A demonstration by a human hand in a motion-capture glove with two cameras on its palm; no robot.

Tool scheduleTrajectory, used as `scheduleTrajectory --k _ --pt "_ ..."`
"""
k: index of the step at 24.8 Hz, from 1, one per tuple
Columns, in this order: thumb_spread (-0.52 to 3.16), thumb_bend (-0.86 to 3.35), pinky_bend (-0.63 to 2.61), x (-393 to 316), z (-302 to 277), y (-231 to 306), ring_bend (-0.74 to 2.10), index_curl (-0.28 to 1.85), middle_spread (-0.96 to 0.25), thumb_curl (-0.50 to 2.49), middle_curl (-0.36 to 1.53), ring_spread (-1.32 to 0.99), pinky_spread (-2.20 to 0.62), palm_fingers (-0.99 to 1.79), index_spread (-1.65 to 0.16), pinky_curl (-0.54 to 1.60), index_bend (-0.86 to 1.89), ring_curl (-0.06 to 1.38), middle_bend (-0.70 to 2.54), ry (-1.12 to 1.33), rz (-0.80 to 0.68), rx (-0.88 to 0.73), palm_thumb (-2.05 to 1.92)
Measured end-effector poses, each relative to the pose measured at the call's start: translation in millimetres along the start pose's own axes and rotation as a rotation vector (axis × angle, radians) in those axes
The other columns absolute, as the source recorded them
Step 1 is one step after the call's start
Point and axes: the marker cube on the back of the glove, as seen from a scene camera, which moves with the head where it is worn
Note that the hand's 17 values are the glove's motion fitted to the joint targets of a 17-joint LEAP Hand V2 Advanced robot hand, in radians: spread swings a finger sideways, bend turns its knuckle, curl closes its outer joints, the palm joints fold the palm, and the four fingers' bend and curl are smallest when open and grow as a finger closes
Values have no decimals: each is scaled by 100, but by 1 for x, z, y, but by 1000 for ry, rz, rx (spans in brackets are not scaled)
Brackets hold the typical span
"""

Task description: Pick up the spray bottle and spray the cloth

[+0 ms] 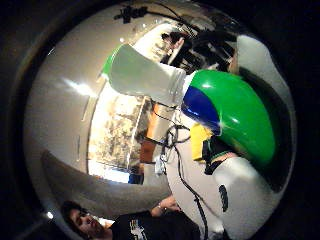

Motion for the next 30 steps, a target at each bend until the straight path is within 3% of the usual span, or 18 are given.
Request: scheduleTrajectory --k 15,30 --pt "79 -3 59 -7 7 -7 48 28 -1 52 42 -3 1 111 -22 33 10 38 21 333 47 -238 94" --pt "79 -3 59 -7 15 -10 49 27 -1 53 42 -3 -1 111 -22 34 11 38 20 408 65 -278 94"
